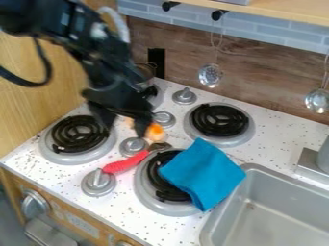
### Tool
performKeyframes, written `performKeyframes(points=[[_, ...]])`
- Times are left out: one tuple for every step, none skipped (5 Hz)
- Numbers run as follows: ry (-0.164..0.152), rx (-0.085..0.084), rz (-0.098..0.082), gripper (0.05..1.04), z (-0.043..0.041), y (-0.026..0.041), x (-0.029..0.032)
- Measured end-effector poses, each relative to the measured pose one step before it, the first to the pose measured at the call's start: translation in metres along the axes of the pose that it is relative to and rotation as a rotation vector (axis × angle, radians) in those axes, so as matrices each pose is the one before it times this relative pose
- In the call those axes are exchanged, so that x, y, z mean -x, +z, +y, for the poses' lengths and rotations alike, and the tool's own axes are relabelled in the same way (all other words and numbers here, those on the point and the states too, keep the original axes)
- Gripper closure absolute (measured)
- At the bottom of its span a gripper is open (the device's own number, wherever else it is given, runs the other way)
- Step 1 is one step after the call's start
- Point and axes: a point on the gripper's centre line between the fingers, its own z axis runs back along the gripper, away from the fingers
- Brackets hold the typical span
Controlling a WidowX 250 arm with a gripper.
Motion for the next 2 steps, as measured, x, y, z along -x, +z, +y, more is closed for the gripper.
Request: performKeyframes(points=[[0.0627,-0.0068,0.0707,0.082,-0.01495,-0.02005,0.01085],[-0.0654,-0.0230,0.0448,0.082,-0.02222,-0.01581,0.00997]])
